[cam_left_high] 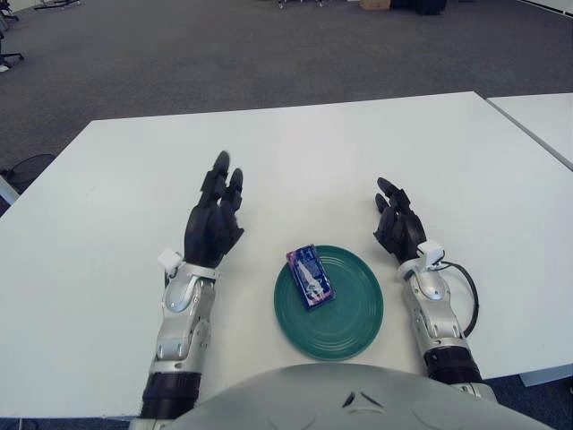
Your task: Put the gum into the plate.
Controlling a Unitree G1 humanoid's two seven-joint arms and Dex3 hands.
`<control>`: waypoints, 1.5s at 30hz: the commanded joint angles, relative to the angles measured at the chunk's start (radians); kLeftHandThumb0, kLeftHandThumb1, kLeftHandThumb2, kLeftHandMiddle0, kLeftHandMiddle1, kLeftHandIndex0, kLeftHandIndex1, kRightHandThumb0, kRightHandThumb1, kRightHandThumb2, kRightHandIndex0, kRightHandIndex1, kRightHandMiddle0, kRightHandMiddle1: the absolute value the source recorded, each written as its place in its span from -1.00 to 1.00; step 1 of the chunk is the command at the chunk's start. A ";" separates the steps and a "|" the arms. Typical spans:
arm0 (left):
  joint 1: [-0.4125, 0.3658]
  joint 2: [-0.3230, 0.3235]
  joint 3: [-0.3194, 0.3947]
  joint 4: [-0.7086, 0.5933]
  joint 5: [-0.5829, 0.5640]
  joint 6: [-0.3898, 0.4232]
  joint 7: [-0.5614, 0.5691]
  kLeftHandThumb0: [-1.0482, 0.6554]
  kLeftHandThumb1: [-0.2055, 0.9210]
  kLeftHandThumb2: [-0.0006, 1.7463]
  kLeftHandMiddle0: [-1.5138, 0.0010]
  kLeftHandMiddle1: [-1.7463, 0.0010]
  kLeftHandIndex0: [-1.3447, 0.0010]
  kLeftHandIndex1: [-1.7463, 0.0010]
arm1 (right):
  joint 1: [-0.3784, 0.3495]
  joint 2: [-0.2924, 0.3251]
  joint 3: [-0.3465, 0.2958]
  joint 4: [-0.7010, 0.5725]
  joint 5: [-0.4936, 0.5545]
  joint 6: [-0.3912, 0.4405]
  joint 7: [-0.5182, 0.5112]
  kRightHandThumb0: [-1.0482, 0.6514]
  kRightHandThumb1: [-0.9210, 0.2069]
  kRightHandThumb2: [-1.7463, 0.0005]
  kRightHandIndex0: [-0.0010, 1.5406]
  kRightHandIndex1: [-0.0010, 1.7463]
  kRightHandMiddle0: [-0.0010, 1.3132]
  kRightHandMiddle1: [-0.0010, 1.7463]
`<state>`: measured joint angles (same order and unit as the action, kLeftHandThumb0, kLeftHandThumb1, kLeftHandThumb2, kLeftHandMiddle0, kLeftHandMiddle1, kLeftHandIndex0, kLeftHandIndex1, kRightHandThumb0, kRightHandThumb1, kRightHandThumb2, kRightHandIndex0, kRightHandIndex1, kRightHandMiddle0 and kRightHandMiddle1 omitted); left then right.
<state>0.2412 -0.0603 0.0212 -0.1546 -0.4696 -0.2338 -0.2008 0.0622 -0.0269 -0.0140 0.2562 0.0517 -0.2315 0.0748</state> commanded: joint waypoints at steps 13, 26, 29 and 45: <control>0.271 -0.116 -0.111 -0.181 0.208 0.176 0.313 -1.00 1.00 0.20 1.00 1.00 1.00 1.00 | 0.058 -0.003 -0.001 0.043 0.002 0.087 0.003 -0.47 -1.00 -0.08 -0.83 -1.00 -1.00 -0.53; 0.318 -0.113 -0.175 -0.244 0.256 0.381 0.406 -1.00 1.00 0.16 0.99 1.00 1.00 1.00 | 0.061 0.007 0.003 0.047 -0.002 0.089 -0.006 -0.46 -1.00 -0.07 -0.83 -1.00 -1.00 -0.52; 0.323 -0.108 -0.186 -0.240 0.267 0.387 0.407 -0.99 1.00 0.14 0.96 0.99 0.99 1.00 | 0.062 0.014 0.004 0.052 -0.005 0.081 -0.013 -0.46 -1.00 -0.07 -0.83 -1.00 -1.00 -0.52; 0.275 -0.017 -0.192 -0.046 0.415 0.178 0.326 -0.94 1.00 0.24 0.97 1.00 0.91 0.93 | 0.080 0.037 0.020 0.084 -0.019 -0.018 -0.023 -0.52 -1.00 -0.08 -0.84 -1.00 -1.00 -0.51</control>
<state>0.5197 -0.0980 -0.1849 -0.2661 -0.0653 -0.0514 0.1505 0.0788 -0.0058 -0.0028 0.2745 0.0428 -0.2797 0.0560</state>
